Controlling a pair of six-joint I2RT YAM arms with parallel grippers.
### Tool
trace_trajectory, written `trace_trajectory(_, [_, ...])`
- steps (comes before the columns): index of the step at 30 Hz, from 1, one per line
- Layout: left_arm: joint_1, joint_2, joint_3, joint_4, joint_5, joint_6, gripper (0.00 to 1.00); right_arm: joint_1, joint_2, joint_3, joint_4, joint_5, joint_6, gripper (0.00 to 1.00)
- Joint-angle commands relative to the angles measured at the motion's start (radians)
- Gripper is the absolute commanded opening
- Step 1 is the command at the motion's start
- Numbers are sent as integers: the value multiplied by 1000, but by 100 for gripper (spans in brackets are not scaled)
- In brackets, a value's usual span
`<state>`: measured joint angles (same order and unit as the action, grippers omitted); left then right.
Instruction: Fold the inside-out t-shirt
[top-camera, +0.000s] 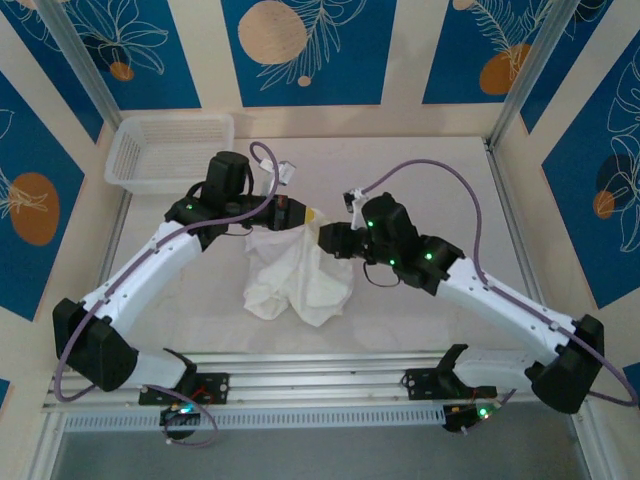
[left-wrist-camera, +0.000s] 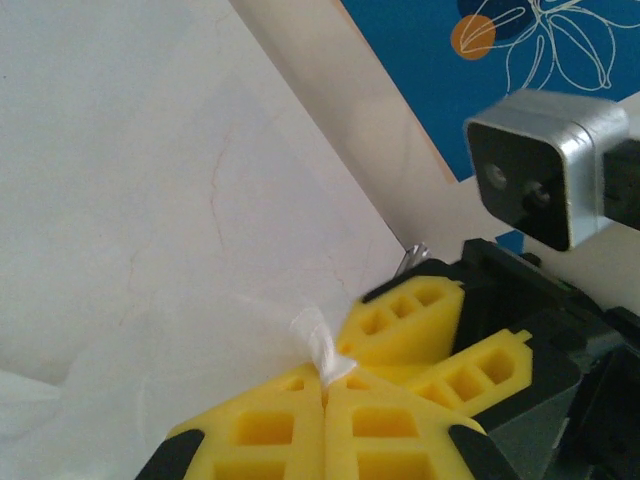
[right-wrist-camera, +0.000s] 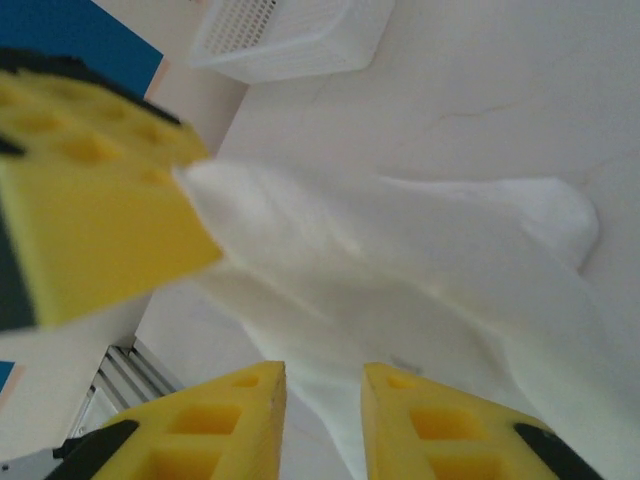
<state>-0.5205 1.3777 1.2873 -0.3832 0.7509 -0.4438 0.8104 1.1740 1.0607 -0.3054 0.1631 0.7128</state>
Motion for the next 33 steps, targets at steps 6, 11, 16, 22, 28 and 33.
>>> trace_trajectory(6, [-9,-5,46,-34,33,-3,0,-18,107,96,49,-52,-96,34])
trace_trajectory(11, [-9,-5,43,-32,37,-3,0,-20,101,79,22,134,-58,35])
trace_trajectory(16, [-10,1,47,-33,41,1,0,-11,133,99,15,178,-115,38])
trace_trajectory(22, [-9,5,54,-41,24,2,0,-8,170,121,-8,205,-125,29])
trace_trajectory(28, [-9,2,66,-58,7,13,0,-16,179,140,-195,336,-47,13])
trace_trajectory(33, [0,12,81,-119,-51,51,0,-48,114,73,-222,221,-47,4])
